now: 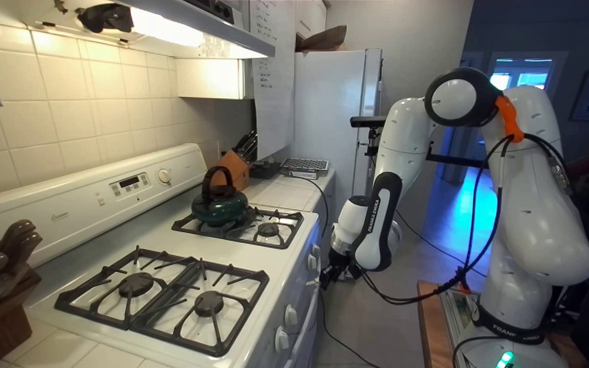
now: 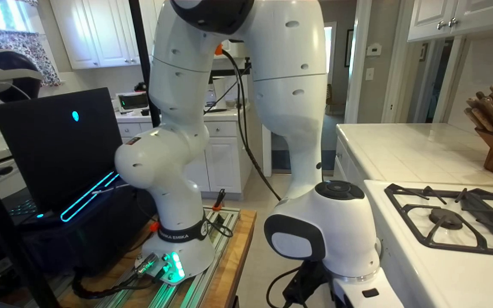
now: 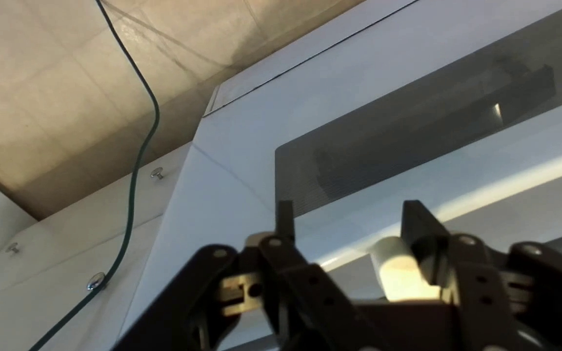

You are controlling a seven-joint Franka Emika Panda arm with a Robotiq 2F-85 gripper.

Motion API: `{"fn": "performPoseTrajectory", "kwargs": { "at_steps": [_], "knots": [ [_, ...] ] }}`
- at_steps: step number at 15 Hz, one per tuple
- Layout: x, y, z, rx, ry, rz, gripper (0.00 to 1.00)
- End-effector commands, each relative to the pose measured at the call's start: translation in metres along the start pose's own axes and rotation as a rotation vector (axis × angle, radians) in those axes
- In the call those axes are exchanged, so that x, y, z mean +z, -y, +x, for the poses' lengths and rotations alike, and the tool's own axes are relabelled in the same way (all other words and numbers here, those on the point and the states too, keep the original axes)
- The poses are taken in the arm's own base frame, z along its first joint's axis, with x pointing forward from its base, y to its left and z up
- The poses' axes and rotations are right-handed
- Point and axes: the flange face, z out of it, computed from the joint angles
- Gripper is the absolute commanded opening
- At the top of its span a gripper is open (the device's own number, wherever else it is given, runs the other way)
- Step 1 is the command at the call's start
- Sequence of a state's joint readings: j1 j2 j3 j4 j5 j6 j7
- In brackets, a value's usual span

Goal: Move the white switch on the stove to the right.

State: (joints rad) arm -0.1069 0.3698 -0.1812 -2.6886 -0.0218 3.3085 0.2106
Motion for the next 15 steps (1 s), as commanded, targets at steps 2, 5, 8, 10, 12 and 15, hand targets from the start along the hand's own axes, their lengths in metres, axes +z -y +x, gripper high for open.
{"fn": "performPoseTrajectory", "kwargs": {
  "at_steps": [2, 5, 8, 10, 12, 15],
  "knots": [
    [-0.014, -0.071, -0.014, 0.148, 0.028, -0.055, 0.96],
    [-0.013, -0.076, -0.015, 0.162, 0.051, -0.057, 1.0],
    [-0.017, -0.107, -0.021, 0.212, 0.095, -0.076, 1.0],
    [-0.02, -0.125, -0.012, 0.228, 0.112, -0.082, 1.0],
    [-0.03, -0.128, -0.015, 0.219, 0.12, -0.074, 1.0],
    [-0.039, -0.11, 0.0, 0.12, 0.121, -0.033, 1.0]
  ]
}}
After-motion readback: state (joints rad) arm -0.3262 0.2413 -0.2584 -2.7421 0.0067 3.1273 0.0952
